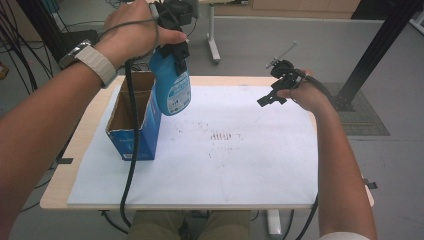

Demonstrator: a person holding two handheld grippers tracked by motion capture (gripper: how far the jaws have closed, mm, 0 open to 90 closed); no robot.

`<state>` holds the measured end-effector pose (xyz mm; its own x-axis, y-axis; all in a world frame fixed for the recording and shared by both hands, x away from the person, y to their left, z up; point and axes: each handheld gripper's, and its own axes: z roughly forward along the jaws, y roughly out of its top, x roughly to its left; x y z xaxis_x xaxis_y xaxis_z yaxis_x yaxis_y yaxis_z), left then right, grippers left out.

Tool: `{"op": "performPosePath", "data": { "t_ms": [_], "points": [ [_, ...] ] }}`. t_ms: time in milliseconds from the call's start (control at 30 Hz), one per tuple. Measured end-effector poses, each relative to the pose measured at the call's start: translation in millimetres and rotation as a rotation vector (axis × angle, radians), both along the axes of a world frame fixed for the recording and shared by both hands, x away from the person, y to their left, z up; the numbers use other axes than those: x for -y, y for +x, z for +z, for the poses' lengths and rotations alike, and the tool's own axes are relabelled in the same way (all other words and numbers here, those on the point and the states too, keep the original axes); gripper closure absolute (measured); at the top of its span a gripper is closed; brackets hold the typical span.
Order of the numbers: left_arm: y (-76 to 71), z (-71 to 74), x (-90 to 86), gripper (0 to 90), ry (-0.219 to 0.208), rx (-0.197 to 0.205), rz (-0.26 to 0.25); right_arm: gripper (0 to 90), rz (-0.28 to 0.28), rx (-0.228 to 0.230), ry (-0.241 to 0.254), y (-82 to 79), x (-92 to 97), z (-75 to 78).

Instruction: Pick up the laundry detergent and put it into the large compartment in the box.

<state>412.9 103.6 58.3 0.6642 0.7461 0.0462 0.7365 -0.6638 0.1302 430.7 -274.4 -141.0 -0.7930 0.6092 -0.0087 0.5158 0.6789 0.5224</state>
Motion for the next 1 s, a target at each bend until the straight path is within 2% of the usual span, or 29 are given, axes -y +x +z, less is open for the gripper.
{"op": "performPosePath", "data": {
  "t_ms": [100,133,167,233,367,533,567,633,733,1000],
  "points": [
    [2.2,1.8,-6.6,37.4,-0.010,0.001,0.042,10.5,0.009,0.001,0.000,1.0,-1.5,-0.3],
    [3.3,1.9,-10.7,37.4,-0.016,0.001,0.072,10.5,0.012,0.003,0.000,1.4,-2.0,-0.2],
    [3.3,1.9,-10.7,37.4,-0.016,0.001,0.072,10.5,0.013,0.001,-0.001,1.9,-2.2,-0.3],
    [6.9,2.9,-16.5,37.4,-0.011,-0.003,0.113,10.5,0.012,0.001,-0.003,2.4,-2.5,-0.6],
    [9.4,4.2,-21.3,37.4,-0.005,-0.005,0.137,10.5,0.015,0.003,-0.003,2.8,-2.4,-0.8],
    [12.7,6.8,-33.5,37.4,-0.010,-0.006,0.192,10.5,0.015,0.003,-0.004,3.7,-3.0,-1.0],
    [13.5,7.8,-38.4,37.4,-0.014,-0.006,0.217,10.5,0.018,0.005,-0.001,3.8,-3.0,-1.0],
    [13.7,8.3,-39.8,37.5,-0.011,-0.005,0.224,10.5,0.020,0.005,0.000,4.0,-3.2,-1.0],
    [13.4,8.1,-44.2,37.4,-0.003,-0.001,0.261,10.5,0.024,0.005,0.000,4.6,-3.8,-1.4],
    [15.0,8.7,-58.3,37.4,-0.014,-0.007,0.334,10.5,0.033,0.004,0.000,6.0,-5.0,-2.0]
  ]
}}
